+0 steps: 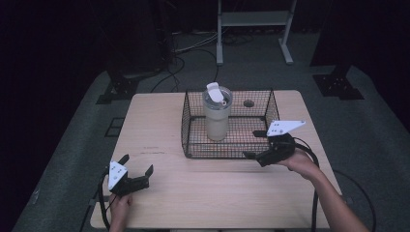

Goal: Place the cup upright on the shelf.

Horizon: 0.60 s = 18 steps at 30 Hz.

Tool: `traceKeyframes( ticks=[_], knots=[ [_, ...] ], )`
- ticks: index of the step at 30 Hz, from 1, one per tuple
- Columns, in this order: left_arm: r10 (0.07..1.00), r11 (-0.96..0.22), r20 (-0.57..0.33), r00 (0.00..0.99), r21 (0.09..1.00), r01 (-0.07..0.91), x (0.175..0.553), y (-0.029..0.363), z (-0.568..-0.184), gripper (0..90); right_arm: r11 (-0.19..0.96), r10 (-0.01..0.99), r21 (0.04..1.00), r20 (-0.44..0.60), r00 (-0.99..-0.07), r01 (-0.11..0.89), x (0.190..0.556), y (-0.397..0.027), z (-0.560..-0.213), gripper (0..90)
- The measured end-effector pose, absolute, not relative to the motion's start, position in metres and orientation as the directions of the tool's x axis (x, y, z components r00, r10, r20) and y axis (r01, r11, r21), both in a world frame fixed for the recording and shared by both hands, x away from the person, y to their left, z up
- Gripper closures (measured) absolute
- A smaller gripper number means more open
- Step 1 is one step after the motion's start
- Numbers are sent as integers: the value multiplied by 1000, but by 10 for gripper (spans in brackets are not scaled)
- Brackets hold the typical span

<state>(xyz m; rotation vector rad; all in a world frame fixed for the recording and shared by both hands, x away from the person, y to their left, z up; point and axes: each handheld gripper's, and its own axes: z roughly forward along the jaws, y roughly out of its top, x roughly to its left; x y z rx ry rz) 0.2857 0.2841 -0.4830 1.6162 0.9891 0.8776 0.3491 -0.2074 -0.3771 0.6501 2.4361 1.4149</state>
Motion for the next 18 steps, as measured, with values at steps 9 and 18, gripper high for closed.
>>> traceKeyframes(
  ticks=[9,18],
  knots=[
    [913,-161,76,400,970,184,286,284,-483,0,411,505,873,24,-863,264,339,-214,-388,131],
    [914,-161,76,399,970,184,286,284,-483,0,402,519,868,46,-853,291,332,-221,-397,132]
  ],
)
